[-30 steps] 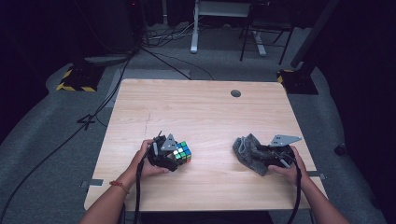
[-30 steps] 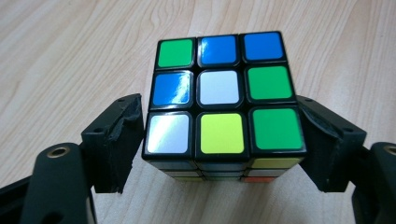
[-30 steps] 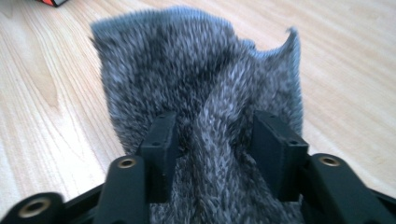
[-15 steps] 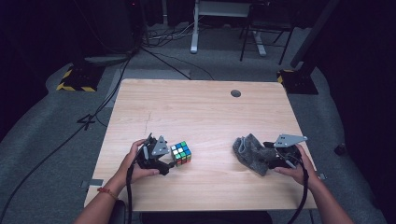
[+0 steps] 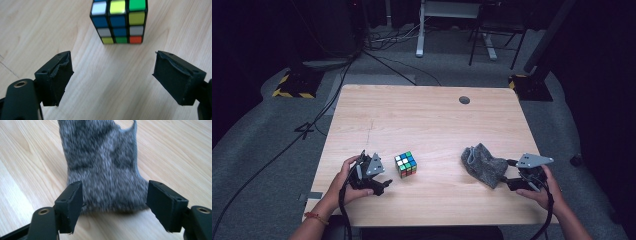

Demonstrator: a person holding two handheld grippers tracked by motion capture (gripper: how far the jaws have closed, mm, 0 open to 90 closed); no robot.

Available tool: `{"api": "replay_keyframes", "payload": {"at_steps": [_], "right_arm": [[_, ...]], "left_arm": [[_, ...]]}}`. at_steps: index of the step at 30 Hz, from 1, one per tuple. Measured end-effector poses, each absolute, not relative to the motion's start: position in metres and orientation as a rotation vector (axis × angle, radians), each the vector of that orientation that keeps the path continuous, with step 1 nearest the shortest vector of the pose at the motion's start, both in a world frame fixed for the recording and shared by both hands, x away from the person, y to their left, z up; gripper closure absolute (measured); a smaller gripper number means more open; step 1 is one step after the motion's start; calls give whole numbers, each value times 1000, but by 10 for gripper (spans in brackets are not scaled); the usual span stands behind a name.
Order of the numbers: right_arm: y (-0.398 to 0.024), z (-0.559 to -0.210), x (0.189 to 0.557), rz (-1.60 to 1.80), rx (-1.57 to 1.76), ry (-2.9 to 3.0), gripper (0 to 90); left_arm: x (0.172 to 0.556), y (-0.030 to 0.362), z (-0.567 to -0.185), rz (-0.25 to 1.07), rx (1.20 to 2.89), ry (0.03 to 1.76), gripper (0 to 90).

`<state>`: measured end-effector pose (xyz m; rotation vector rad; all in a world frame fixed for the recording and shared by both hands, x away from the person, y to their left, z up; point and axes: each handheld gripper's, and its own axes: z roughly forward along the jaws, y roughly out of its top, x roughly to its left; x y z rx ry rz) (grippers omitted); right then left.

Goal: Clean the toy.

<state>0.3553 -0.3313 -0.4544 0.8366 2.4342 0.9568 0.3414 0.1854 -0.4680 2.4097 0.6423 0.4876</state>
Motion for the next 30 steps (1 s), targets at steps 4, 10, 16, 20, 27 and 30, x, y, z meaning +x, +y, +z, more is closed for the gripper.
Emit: {"api": "replay_keyframes", "payload": {"at_steps": [4,10,16,20,27,30], "right_arm": [[-343,-460,349,943,870,2427,291],[-364,-474,343,972,969,2410,291],[-379,-489,342,985,1031,2382,285],[-388,-499,343,1002,1095,2362,266],[-389,-502,343,1034,1123,2328,257],[-388,-503,343,1037,1126,2319,256]], "left_arm": [[337,191,-476,470,2421,672,161],[332,202,-488,438,2425,739,162],[330,211,-492,386,2400,770,159],[333,220,-497,311,2335,811,156],[330,227,-504,301,2258,825,145],[330,227,-504,301,2258,826,145]]}}
